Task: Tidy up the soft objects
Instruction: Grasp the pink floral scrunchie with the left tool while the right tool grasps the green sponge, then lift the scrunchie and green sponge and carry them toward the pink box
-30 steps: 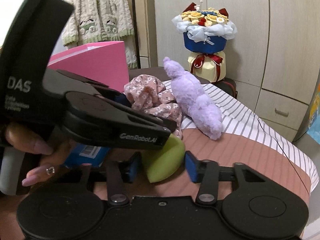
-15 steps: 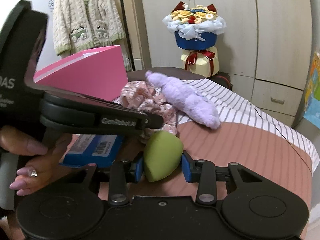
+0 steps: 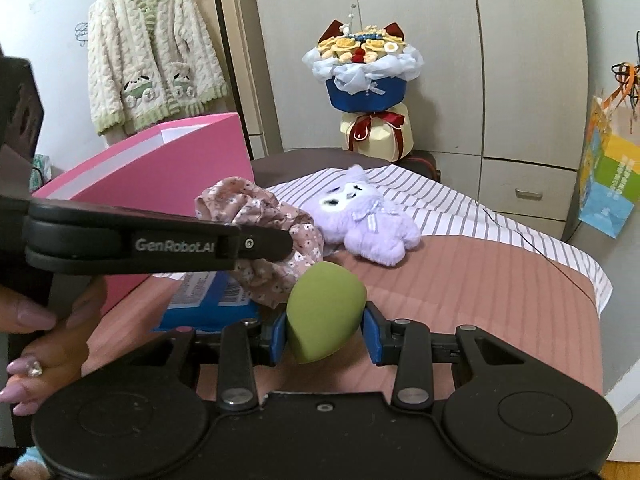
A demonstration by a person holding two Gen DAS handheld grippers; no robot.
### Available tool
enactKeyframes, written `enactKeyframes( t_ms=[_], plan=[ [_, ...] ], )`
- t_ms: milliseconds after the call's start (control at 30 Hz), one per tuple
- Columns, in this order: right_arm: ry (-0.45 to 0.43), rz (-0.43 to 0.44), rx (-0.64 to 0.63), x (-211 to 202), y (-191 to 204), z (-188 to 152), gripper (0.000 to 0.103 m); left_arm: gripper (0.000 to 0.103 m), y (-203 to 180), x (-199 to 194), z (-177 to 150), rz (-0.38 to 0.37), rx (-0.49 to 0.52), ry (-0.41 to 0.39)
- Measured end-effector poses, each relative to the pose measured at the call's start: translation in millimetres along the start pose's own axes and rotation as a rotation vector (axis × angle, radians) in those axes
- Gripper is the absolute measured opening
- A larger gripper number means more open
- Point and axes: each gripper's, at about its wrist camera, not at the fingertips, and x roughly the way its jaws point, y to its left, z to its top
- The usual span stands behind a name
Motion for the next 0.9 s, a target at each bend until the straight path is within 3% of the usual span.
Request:
enactKeyframes(
  t_ms=[567, 900],
  plan=[
    [0.04, -0.08, 0.01, -33.1, 31.1, -26.3, 0.044, 0.015, 2.1, -58.3, -39.8, -0.069, 0.02, -0.019],
    [0.063, -0.089, 0.017, -56.0, 45.5, -36.8, 0.044, 0.015, 5.8, -88.0, -55.5, -0.11, 0.013, 0.018]
  ],
)
